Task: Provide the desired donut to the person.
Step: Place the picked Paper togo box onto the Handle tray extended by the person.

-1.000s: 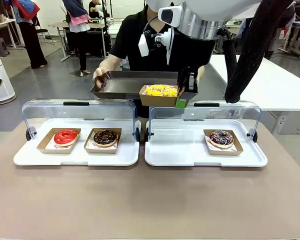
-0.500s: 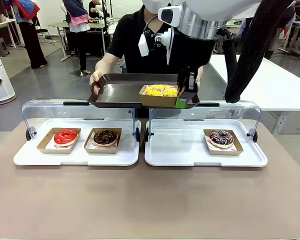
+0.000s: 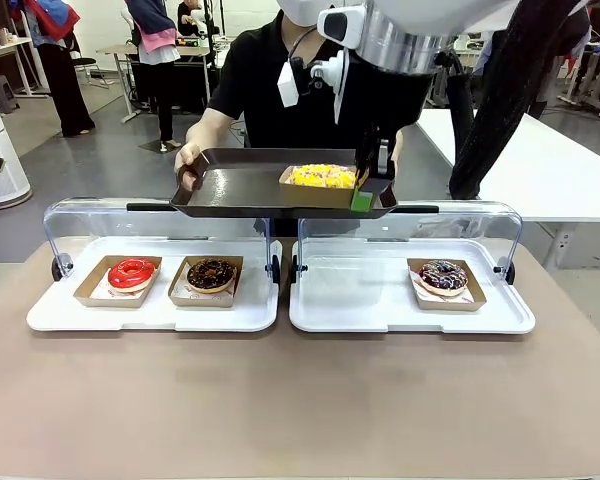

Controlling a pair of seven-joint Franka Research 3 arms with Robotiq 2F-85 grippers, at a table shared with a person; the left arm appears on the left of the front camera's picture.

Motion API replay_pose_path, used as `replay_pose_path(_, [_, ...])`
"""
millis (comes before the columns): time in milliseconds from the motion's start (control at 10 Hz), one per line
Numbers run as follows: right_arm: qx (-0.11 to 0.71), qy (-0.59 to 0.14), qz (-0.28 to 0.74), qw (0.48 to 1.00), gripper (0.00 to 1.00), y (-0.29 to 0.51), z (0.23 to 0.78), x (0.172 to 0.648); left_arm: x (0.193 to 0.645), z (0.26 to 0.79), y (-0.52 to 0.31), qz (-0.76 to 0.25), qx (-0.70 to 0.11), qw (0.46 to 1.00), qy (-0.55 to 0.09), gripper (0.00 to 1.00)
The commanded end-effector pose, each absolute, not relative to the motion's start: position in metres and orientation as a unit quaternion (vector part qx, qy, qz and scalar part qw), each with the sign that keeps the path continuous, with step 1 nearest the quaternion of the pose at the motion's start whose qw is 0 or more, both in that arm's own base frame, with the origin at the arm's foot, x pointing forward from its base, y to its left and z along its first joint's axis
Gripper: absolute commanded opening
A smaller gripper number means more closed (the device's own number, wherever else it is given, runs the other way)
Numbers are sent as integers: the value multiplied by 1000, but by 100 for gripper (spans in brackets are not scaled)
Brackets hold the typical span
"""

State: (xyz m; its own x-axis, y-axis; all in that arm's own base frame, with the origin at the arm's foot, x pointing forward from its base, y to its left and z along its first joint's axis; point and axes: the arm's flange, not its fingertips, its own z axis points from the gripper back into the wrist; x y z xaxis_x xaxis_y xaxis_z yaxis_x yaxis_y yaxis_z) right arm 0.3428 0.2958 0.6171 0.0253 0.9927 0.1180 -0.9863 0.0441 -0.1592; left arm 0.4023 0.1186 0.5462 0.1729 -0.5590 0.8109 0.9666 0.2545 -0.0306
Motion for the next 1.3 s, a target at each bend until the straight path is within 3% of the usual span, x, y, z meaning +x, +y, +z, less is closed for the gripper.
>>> replay_pose_path(0, [-18,-98,673,733,2,298,639,371,402,547,118,-537,-294,705,-358,100])
replay_pose_path(700, [11,-72,677,732,2,282,639,485,402,547,118,-537,-294,705,-358,100])
replay_pose_path(900, [28,-71,709,701,2,276,624,496,402,547,118,-537,-294,705,-358,100])
replay_pose_path(1200, [38,-61,705,705,2,267,606,512,402,547,118,-537,-294,705,-358,100])
